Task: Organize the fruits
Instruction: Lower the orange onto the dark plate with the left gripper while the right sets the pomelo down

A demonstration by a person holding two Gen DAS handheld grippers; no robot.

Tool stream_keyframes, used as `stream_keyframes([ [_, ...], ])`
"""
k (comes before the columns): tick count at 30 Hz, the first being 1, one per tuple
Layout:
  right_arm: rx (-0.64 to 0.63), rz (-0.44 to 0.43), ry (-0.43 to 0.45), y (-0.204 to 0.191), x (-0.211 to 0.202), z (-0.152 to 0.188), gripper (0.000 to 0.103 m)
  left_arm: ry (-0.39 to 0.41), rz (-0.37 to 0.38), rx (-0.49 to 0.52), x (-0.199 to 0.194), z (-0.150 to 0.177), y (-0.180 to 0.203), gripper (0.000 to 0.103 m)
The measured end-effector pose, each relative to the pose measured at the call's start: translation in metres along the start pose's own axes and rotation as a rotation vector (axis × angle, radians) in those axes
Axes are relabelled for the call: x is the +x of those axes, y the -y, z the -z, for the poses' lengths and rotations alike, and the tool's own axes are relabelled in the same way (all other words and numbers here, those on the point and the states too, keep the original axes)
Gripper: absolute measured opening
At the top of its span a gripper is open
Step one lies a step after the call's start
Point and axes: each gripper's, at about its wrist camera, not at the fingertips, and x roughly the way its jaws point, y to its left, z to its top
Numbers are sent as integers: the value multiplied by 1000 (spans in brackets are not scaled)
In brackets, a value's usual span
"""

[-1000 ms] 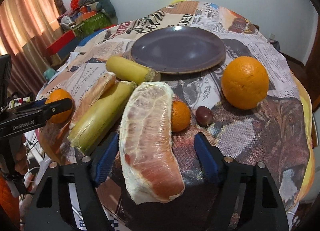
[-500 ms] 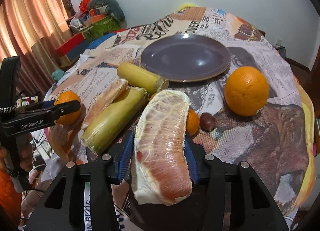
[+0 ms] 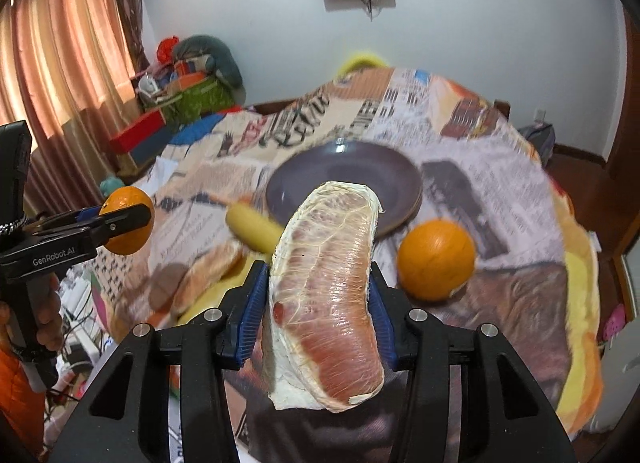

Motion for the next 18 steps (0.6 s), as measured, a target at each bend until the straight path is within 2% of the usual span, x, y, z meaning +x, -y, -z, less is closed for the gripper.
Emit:
stream_keyframes([
  [9,-28,37,108,7,-8,-30,44,78,42,44,2,-38,24,65],
  [18,-58,55,163,15,8,-62,44,81,69,52,32,-66,37,65],
])
